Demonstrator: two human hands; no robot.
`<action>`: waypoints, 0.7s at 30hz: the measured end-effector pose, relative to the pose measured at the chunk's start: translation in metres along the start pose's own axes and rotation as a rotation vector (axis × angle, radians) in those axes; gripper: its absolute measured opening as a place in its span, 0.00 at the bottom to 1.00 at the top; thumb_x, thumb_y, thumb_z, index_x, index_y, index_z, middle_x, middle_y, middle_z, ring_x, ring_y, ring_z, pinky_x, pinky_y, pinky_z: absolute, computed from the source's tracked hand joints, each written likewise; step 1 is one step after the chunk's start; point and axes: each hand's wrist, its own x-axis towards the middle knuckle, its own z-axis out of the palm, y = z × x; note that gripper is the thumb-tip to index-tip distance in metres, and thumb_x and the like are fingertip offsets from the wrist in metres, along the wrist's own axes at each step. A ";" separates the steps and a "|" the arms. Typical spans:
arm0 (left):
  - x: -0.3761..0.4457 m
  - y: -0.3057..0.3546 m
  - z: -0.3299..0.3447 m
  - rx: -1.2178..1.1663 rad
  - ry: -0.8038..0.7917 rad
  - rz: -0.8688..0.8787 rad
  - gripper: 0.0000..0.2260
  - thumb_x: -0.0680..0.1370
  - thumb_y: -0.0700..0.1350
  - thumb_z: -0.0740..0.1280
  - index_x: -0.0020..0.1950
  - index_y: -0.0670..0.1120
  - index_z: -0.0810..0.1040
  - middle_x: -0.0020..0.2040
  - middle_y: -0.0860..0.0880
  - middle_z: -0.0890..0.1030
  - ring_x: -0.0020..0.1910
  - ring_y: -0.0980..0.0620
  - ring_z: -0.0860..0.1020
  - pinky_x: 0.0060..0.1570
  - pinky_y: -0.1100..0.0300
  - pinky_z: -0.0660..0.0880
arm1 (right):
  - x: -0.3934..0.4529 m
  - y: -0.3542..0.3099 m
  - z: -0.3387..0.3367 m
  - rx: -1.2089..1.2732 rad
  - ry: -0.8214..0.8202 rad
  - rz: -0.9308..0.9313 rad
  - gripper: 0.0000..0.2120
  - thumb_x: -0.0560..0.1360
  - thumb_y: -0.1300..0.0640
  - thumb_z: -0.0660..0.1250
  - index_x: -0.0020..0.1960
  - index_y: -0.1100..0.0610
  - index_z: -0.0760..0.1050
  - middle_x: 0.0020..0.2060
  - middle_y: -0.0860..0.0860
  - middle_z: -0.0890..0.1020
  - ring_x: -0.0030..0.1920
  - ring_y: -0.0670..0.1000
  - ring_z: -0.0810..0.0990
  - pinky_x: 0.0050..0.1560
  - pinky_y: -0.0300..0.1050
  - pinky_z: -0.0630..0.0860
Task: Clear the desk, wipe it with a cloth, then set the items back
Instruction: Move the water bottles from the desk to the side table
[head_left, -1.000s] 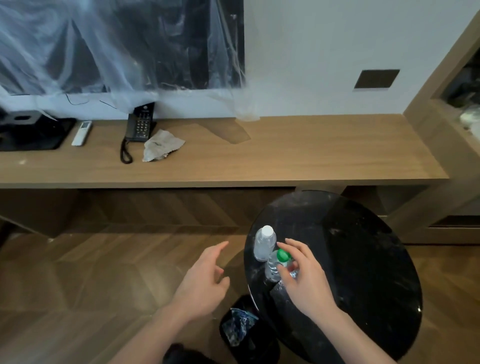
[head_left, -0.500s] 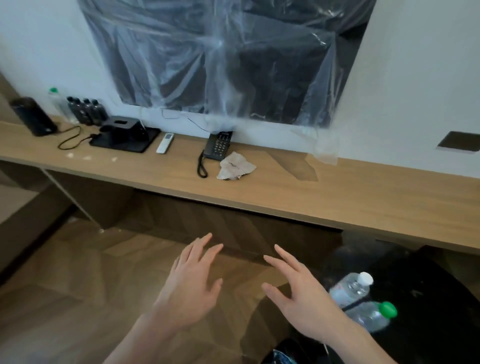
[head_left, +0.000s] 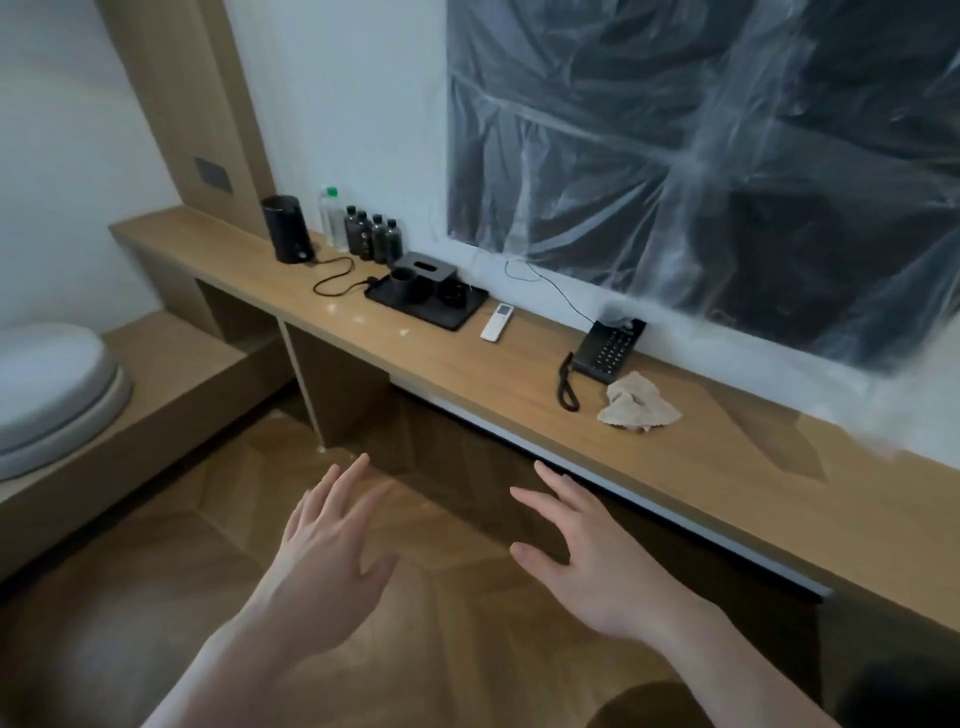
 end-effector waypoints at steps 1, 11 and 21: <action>0.003 -0.009 -0.004 -0.011 0.013 -0.018 0.33 0.81 0.63 0.64 0.82 0.62 0.54 0.83 0.60 0.41 0.83 0.51 0.37 0.82 0.45 0.48 | 0.009 -0.007 -0.003 -0.009 -0.011 -0.012 0.30 0.81 0.34 0.60 0.80 0.32 0.56 0.80 0.30 0.43 0.82 0.40 0.41 0.81 0.52 0.53; 0.050 -0.072 -0.044 0.008 0.047 -0.140 0.33 0.80 0.65 0.63 0.82 0.64 0.54 0.84 0.60 0.41 0.82 0.52 0.36 0.80 0.47 0.43 | 0.128 -0.060 -0.013 -0.094 -0.095 -0.102 0.31 0.81 0.33 0.59 0.81 0.33 0.53 0.81 0.32 0.42 0.82 0.43 0.40 0.81 0.55 0.53; 0.158 -0.128 -0.087 0.161 0.015 -0.383 0.35 0.80 0.70 0.53 0.84 0.62 0.45 0.81 0.56 0.30 0.80 0.49 0.29 0.80 0.47 0.35 | 0.287 -0.073 -0.048 -0.148 -0.208 -0.115 0.35 0.80 0.30 0.55 0.82 0.34 0.44 0.81 0.34 0.37 0.82 0.48 0.35 0.81 0.60 0.49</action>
